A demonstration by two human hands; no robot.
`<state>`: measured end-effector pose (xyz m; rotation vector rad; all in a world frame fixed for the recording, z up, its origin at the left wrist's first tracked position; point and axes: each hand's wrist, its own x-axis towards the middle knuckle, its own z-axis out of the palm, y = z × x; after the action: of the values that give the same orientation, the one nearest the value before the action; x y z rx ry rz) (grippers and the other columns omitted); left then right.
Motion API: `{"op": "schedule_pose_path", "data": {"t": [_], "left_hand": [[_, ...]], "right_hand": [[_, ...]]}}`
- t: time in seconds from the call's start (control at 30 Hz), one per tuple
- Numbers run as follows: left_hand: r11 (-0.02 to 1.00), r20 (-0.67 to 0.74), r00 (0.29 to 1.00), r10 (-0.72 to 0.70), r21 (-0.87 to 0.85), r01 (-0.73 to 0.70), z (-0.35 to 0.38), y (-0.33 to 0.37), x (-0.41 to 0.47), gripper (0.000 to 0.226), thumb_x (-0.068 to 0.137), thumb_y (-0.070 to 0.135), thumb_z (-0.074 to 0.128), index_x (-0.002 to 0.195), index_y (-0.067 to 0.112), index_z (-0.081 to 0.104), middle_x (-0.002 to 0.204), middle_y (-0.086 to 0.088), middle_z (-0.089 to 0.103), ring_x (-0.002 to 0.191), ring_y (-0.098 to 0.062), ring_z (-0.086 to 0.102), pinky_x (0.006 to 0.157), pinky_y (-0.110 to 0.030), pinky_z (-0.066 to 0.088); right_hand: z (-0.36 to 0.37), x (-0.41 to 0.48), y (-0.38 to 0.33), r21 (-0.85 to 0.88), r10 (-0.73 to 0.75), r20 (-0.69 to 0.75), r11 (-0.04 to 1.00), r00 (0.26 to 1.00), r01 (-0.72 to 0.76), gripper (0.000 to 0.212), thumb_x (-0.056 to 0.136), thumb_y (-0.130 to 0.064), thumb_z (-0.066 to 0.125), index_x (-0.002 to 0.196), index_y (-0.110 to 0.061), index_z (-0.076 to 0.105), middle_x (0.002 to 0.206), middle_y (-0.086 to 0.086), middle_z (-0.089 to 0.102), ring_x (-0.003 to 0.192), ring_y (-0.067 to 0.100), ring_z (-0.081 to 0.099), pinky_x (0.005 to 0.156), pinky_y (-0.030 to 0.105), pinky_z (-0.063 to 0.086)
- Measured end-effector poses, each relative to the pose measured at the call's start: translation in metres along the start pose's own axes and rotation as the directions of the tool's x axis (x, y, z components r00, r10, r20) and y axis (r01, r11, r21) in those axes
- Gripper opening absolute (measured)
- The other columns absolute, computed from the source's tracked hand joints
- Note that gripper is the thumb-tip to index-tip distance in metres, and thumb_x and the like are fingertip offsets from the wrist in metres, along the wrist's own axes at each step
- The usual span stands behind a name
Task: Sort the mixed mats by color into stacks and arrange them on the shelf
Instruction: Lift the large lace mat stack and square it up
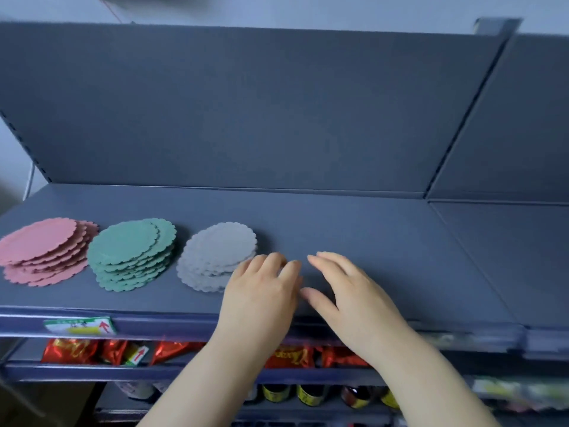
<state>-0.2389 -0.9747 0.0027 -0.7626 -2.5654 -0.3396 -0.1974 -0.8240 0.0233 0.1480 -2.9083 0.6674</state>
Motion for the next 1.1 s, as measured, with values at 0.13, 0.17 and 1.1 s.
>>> {"op": "schedule_pose_path", "data": {"t": [0.13,0.17,1.1], "left_hand": [[0.998,0.012,0.998,0.057,-0.027,-0.056,0.004,0.086,-0.005,0.030,0.089,0.029,0.041,0.088,0.016,0.068,0.083,-0.001,0.064,0.071,-0.025,0.061,0.065,-0.034,0.050],[0.996,0.024,0.996,0.084,-0.043,-0.083,0.006,0.109,-0.006,0.030,0.089,0.030,0.041,0.089,0.017,0.068,0.084,0.000,0.065,0.071,-0.025,0.061,0.064,-0.034,0.051],[0.937,0.037,0.952,0.305,-0.190,-0.293,0.105,0.312,0.112,0.038,0.091,0.032,0.037,0.106,0.017,0.068,0.091,-0.001,0.067,0.075,-0.026,0.064,0.062,-0.033,0.052]], "right_hand": [[-0.048,-0.062,0.058,-0.020,0.074,-0.049,0.997,0.996,-0.076,0.055,0.089,-0.055,0.036,0.140,-0.037,0.026,0.146,-0.024,0.023,0.132,-0.002,0.023,0.101,0.017,0.025],[-0.059,-0.079,0.073,-0.026,0.099,-0.069,0.995,0.993,-0.101,0.055,0.089,-0.055,0.036,0.140,-0.037,0.027,0.145,-0.024,0.024,0.132,-0.002,0.023,0.101,0.016,0.025],[-0.163,-0.148,0.300,-0.050,0.344,-0.200,0.931,0.917,-0.360,0.047,0.087,-0.047,0.046,0.130,-0.030,0.047,0.134,-0.015,0.046,0.124,0.004,0.040,0.097,0.017,0.030]]}}
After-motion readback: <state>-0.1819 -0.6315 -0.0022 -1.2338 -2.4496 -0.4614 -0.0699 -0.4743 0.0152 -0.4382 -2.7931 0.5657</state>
